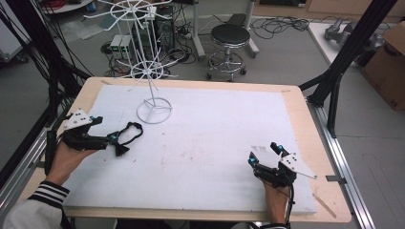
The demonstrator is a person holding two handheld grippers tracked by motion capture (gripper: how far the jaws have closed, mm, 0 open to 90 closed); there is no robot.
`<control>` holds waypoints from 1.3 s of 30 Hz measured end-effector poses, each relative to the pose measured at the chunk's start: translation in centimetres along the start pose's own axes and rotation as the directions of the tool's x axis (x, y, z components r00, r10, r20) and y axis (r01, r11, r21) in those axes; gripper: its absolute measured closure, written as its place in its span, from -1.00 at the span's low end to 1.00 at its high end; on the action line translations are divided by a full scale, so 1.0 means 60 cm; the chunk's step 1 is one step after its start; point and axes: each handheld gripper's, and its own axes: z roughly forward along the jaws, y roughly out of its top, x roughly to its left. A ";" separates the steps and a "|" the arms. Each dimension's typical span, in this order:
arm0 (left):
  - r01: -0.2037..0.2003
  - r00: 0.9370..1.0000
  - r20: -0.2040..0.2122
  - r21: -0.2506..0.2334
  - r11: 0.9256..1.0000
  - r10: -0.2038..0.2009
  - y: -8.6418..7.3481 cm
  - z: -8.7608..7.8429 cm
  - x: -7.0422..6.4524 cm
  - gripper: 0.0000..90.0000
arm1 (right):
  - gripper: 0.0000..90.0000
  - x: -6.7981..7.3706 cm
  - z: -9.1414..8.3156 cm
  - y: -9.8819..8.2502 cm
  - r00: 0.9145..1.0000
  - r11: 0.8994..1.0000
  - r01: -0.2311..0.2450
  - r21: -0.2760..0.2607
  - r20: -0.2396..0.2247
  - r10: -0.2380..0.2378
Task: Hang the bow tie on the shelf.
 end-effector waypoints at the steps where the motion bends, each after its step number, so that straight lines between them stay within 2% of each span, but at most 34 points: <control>1: 0.000 1.000 0.000 0.000 1.000 0.000 0.000 0.000 0.000 -0.62 | -0.79 0.000 0.000 0.000 1.000 1.000 0.000 0.000 0.000 0.000; 3: 0.000 1.000 0.002 0.030 1.000 0.000 0.003 0.009 0.004 -0.60 | -0.79 0.000 0.000 0.000 1.000 1.000 -0.004 0.001 0.002 0.004; 4: 0.000 1.000 0.002 0.030 1.000 0.000 0.003 0.009 0.004 -0.59 | -0.79 0.000 0.000 0.000 1.000 1.000 -0.005 0.001 0.002 0.005; 5: -0.006 1.000 -0.001 0.063 0.998 0.007 0.006 0.014 0.007 -0.57 | -0.79 0.000 0.000 0.000 1.000 1.000 -0.003 0.001 0.002 0.003; 9: -0.002 1.000 -0.002 0.089 0.996 0.002 0.009 0.020 0.012 -0.56 | -0.79 0.000 0.000 0.000 1.000 1.000 -0.006 0.001 0.002 0.006; 10: -0.004 1.000 -0.002 0.113 0.994 0.004 0.011 0.025 0.016 -0.55 | -0.79 0.000 0.000 0.000 1.000 1.000 -0.006 0.001 0.002 0.006; 12: -0.004 1.000 -0.003 0.123 0.992 0.005 0.012 0.027 0.017 -0.55 | -0.79 0.000 0.000 0.000 1.000 1.000 -0.006 0.001 0.002 0.006; 14: -0.010 1.000 0.003 0.160 0.987 0.010 0.015 0.036 0.020 -0.55 | -0.79 0.000 0.000 0.000 1.000 1.000 -0.006 0.001 0.001 0.006; 17: 0.000 1.000 0.006 0.164 0.986 -0.001 0.014 0.043 0.022 -0.49 | -0.79 0.000 0.000 0.000 1.000 1.000 -0.005 0.000 0.001 0.005; 20: 0.001 1.000 0.010 0.221 0.975 -0.004 0.008 0.057 0.025 -0.46 | -0.79 0.000 0.000 0.000 1.000 1.000 -0.005 0.000 0.000 0.005; 25: 0.023 1.000 0.006 0.242 0.970 -0.025 0.005 0.066 0.030 -0.35 | -0.79 0.000 0.000 0.000 1.000 1.000 -0.006 0.000 0.001 0.006; 26: 0.032 0.999 0.003 0.259 0.965 -0.034 0.002 0.071 0.031 -0.35 | -0.79 0.000 0.000 0.000 1.000 1.000 -0.005 0.000 0.001 0.005; 27: 0.032 0.999 0.003 0.259 0.965 -0.034 0.002 0.071 0.031 -0.33 | -0.79 0.000 0.000 0.000 1.000 1.000 -0.005 0.000 0.001 0.005; 28: 0.029 1.000 0.004 0.281 0.959 -0.031 0.000 0.075 0.032 -0.30 | -0.79 -0.001 0.000 0.000 1.000 1.000 -0.004 0.000 -0.001 0.004; 30: 0.029 0.999 0.002 0.293 0.956 -0.032 -0.001 0.080 0.031 -0.29 | -0.79 0.000 0.000 0.000 1.000 1.000 -0.005 0.000 0.001 0.005; 33: 0.027 1.000 0.005 0.298 0.954 -0.030 -0.002 0.084 0.030 -0.21 | -0.79 0.000 0.000 0.000 1.000 1.000 -0.005 0.000 0.002 0.005; 34: 0.019 1.000 0.007 0.311 0.950 -0.022 -0.003 0.087 0.030 -0.17 | -0.79 0.000 0.000 0.000 1.000 1.000 -0.005 0.000 0.001 0.005; 35: 0.019 1.000 0.007 0.311 0.950 -0.022 -0.003 0.087 0.030 -0.15 | -0.79 0.000 0.000 0.000 1.000 1.000 -0.005 0.000 0.001 0.005; 36: 0.025 1.000 0.007 0.325 0.945 -0.029 -0.004 0.090 0.029 -0.11 | -0.79 0.000 0.000 0.000 1.000 1.000 -0.005 0.000 0.001 0.005; 39: 0.025 1.000 0.007 0.333 0.943 -0.029 -0.005 0.093 0.028 -0.05 | -0.79 0.000 0.000 0.000 1.000 1.000 -0.005 0.000 0.002 0.005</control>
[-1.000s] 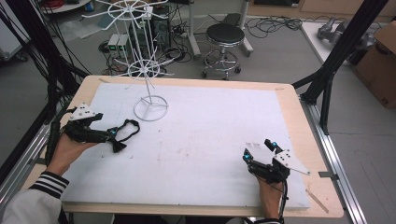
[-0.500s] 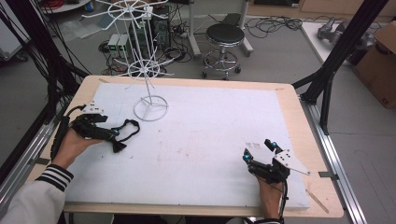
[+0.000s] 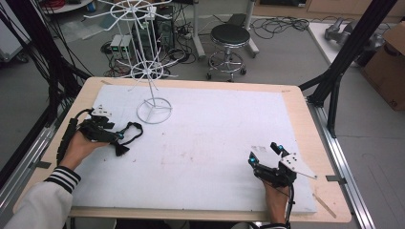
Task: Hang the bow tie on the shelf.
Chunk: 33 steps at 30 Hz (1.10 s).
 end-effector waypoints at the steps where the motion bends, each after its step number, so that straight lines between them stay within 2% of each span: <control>1: -0.001 1.000 0.000 0.010 1.000 0.001 0.000 0.002 -0.001 0.00 | -0.79 0.000 0.000 0.000 1.000 1.000 0.000 0.000 0.000 0.000; 9: 0.036 0.999 0.004 0.046 0.998 -0.036 0.000 0.009 -0.001 0.17 | -0.79 -0.001 0.000 0.000 1.000 1.000 0.000 0.000 -0.002 0.000; 11: 0.033 0.999 -0.009 0.054 0.998 -0.033 0.000 0.011 -0.001 0.19 | -0.79 -0.001 0.000 0.000 1.000 1.000 0.001 0.000 -0.001 -0.001; 21: 0.037 0.999 -0.004 0.094 0.995 -0.037 0.000 0.022 -0.002 0.33 | -0.79 -0.001 0.000 0.000 1.000 1.000 0.002 -0.002 -0.001 -0.002; 30: 0.051 0.999 -0.008 0.097 0.994 -0.051 0.000 0.022 -0.003 0.72 | -0.79 -0.001 0.000 0.000 1.000 1.000 0.001 -0.003 0.000 -0.001; 33: 0.037 0.999 -0.009 0.101 0.994 -0.036 0.000 0.021 -0.003 0.83 | -0.79 -0.001 0.000 0.000 1.000 1.000 0.002 -0.002 -0.001 -0.002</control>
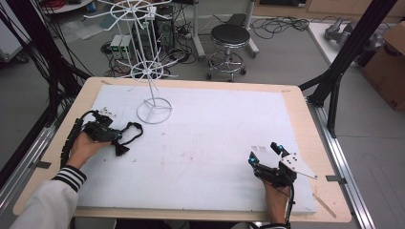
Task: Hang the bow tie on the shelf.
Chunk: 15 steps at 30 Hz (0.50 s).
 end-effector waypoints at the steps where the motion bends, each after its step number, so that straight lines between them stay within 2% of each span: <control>1: -0.001 1.000 0.000 0.002 1.000 0.001 0.000 0.000 0.000 0.84 | -0.79 0.000 0.000 0.000 1.000 1.000 0.000 0.000 0.000 0.000; 15: -0.012 1.000 -0.004 -0.015 1.000 0.012 0.000 -0.006 -0.003 0.90 | -0.79 0.000 0.000 0.000 1.000 1.000 -0.001 0.000 0.001 0.001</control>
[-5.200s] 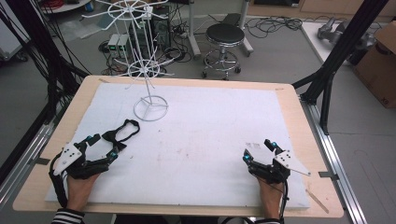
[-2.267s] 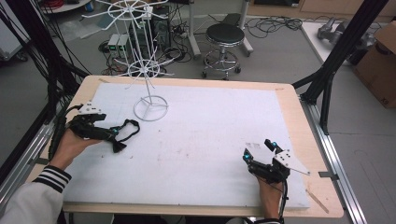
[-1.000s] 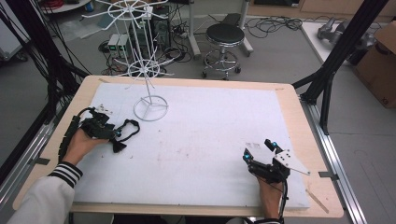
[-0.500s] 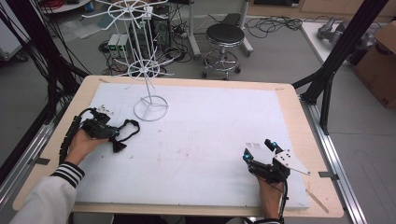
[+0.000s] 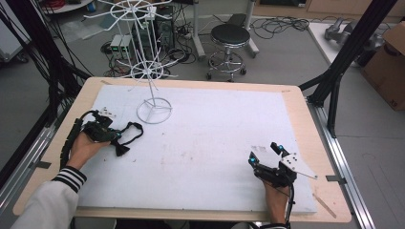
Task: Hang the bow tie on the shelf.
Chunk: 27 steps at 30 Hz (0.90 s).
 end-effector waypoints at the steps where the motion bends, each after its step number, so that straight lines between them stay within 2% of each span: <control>1: -0.004 1.000 -0.001 -0.010 1.000 0.004 0.000 -0.004 -0.001 0.90 | -0.79 0.000 0.000 0.000 1.000 1.000 0.000 0.000 0.000 0.000; 6: -0.018 1.000 -0.003 -0.048 0.999 0.017 0.001 -0.013 -0.004 0.91 | -0.79 0.000 0.000 0.000 1.000 1.000 0.001 -0.001 0.000 -0.001; 8: -0.042 0.999 -0.006 -0.076 0.996 0.042 0.001 -0.022 -0.007 0.91 | -0.79 0.000 0.000 0.000 1.000 1.000 0.001 0.000 0.000 -0.001; 12: -0.051 0.999 -0.002 -0.109 0.993 0.051 0.002 -0.031 -0.011 0.91 | -0.79 0.001 0.000 0.000 1.000 1.000 -0.001 0.001 0.000 0.001; 13: -0.054 0.998 0.003 -0.137 0.989 0.055 0.002 -0.036 -0.013 0.91 | -0.79 0.001 0.000 0.000 1.000 1.000 -0.001 0.001 0.001 0.001; 15: -0.058 0.998 0.007 -0.147 0.987 0.060 0.002 -0.039 -0.014 0.91 | -0.79 0.001 0.000 0.000 1.000 1.000 0.000 0.001 0.001 0.000; 17: -0.066 0.997 0.014 -0.180 0.981 0.069 0.003 -0.049 -0.018 0.91 | -0.79 0.001 0.000 0.000 1.000 1.000 0.000 0.001 0.001 0.000; 18: -0.066 0.997 0.014 -0.180 0.981 0.069 0.003 -0.049 -0.018 0.91 | -0.79 0.001 0.000 0.000 1.000 1.000 0.000 0.001 0.001 0.000; 22: -0.077 0.996 0.031 -0.215 0.974 0.086 0.003 -0.057 -0.024 0.91 | -0.79 0.001 0.000 0.000 1.000 1.000 0.000 0.001 0.002 0.000; 23: -0.083 0.995 0.034 -0.238 0.968 0.093 0.003 -0.061 -0.026 0.91 | -0.79 0.001 0.000 0.000 1.000 1.000 0.001 0.001 0.002 -0.001; 25: -0.081 0.995 0.042 -0.246 0.966 0.095 0.004 -0.064 -0.028 0.91 | -0.79 0.001 0.000 0.000 1.000 1.000 0.001 0.001 0.002 -0.001; 26: -0.071 0.994 0.055 -0.281 0.957 0.090 0.004 -0.070 -0.030 0.91 | -0.79 0.001 0.000 0.000 1.000 1.000 0.002 0.001 0.003 -0.002; 27: -0.071 0.994 0.055 -0.281 0.957 0.090 0.004 -0.070 -0.030 0.91 | -0.79 0.001 0.000 0.000 1.000 1.000 0.002 0.000 0.004 -0.002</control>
